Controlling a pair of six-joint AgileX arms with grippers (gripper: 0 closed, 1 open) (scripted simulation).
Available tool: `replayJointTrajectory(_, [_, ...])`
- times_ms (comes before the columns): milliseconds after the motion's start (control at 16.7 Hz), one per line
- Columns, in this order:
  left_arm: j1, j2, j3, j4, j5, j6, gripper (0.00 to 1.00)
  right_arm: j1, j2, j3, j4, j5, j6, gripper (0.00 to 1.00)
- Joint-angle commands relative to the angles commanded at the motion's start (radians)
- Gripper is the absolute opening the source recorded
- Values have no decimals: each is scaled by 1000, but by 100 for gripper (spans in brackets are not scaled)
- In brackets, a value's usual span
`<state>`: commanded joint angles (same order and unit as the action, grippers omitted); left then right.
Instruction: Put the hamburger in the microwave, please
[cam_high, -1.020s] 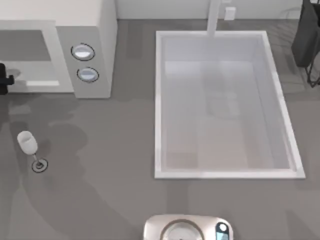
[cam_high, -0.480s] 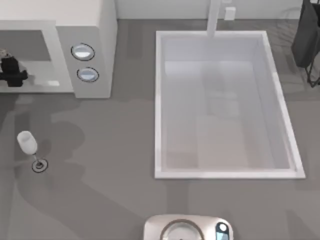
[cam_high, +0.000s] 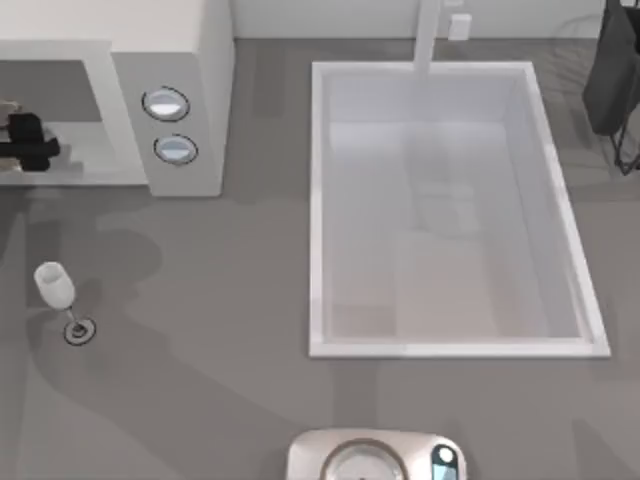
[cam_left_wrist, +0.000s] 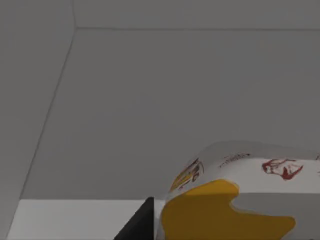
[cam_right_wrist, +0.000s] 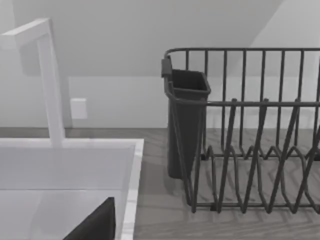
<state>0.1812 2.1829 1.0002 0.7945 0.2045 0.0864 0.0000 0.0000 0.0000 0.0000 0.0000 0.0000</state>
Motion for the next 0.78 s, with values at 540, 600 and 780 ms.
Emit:
replayJointTrajectory(540, [-35, 237, 487, -169, -27, -15, 0, 0, 0, 0, 0, 0, 0, 100])
replayJointTrajectory(600, [-38, 268, 551, -194, -29, -16, 0, 0, 0, 0, 0, 0, 0, 100])
replayJointTrajectory(780, [-52, 356, 695, -266, -40, -21, 0, 0, 0, 0, 0, 0, 0, 100])
